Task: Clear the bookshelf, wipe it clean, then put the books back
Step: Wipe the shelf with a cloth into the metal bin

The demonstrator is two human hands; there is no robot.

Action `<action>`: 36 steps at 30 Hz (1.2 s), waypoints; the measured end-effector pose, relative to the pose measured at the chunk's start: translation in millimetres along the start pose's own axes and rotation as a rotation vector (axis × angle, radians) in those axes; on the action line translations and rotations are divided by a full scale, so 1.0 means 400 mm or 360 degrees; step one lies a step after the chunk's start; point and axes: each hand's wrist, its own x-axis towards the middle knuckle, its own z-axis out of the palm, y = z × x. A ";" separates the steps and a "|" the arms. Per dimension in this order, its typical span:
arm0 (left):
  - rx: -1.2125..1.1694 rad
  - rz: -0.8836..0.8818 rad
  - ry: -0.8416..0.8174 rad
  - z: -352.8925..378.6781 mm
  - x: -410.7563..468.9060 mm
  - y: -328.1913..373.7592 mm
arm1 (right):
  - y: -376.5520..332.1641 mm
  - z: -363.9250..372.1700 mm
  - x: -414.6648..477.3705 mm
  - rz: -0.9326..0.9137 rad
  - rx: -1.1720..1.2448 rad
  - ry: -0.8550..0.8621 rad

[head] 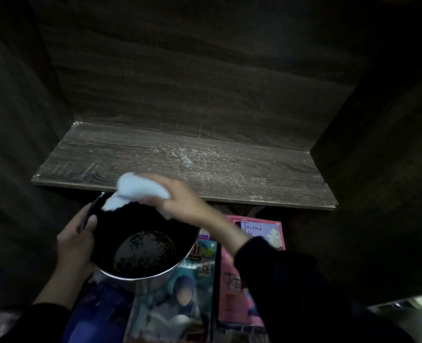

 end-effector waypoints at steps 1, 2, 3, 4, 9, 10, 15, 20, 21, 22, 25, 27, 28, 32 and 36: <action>0.0020 0.0013 -0.0009 -0.006 0.006 -0.004 | 0.013 -0.047 -0.010 0.0075 0.0095 0.0080; 0.0033 0.0009 0.0002 -0.010 0.009 -0.006 | 0.035 -0.096 -0.019 0.0152 0.0167 0.0197; 0.0038 -0.0002 0.0015 -0.011 0.007 -0.002 | 0.057 -0.146 -0.029 0.0223 0.0207 0.0332; 0.0046 -0.0006 0.0028 -0.010 0.002 0.004 | 0.089 -0.198 -0.042 0.0297 0.0185 0.0484; 0.0010 0.0012 0.0027 0.011 -0.024 0.032 | 0.294 -0.446 -0.109 0.0820 -0.0609 0.1106; 0.0001 0.0015 0.0025 0.014 -0.031 0.038 | 0.331 -0.488 -0.120 0.0963 -0.0777 0.1132; -0.0073 0.0021 -0.0026 0.018 -0.042 0.051 | 0.463 -0.584 -0.143 0.1287 -0.1058 0.0927; -0.0058 -0.0023 -0.0058 0.011 -0.031 0.042 | 0.492 -0.549 -0.081 0.1362 -0.1027 0.0987; -0.0061 -0.0028 -0.0053 0.009 -0.031 0.041 | 0.487 -0.533 -0.068 0.1369 -0.1062 0.1040; -0.0069 -0.0029 -0.0054 0.011 -0.033 0.042 | 0.485 -0.513 -0.054 0.1372 -0.1100 0.1092; -0.0087 -0.0035 -0.0034 0.015 -0.043 0.051 | 0.453 -0.431 0.010 0.1413 -0.1109 0.1168; -0.0109 -0.0043 0.0007 0.015 -0.049 0.060 | 0.419 -0.372 0.066 0.1426 -0.1066 0.1171; -0.0123 -0.0048 0.0019 0.013 -0.049 0.062 | 0.402 -0.344 0.092 0.1431 -0.1057 0.1156; -0.0100 -0.0066 0.0045 -0.008 -0.037 0.055 | 0.330 -0.232 0.185 0.1439 -0.1070 0.0990; -0.0106 -0.0052 0.0089 -0.025 -0.035 0.063 | 0.251 -0.124 0.254 0.1296 -0.1113 0.0864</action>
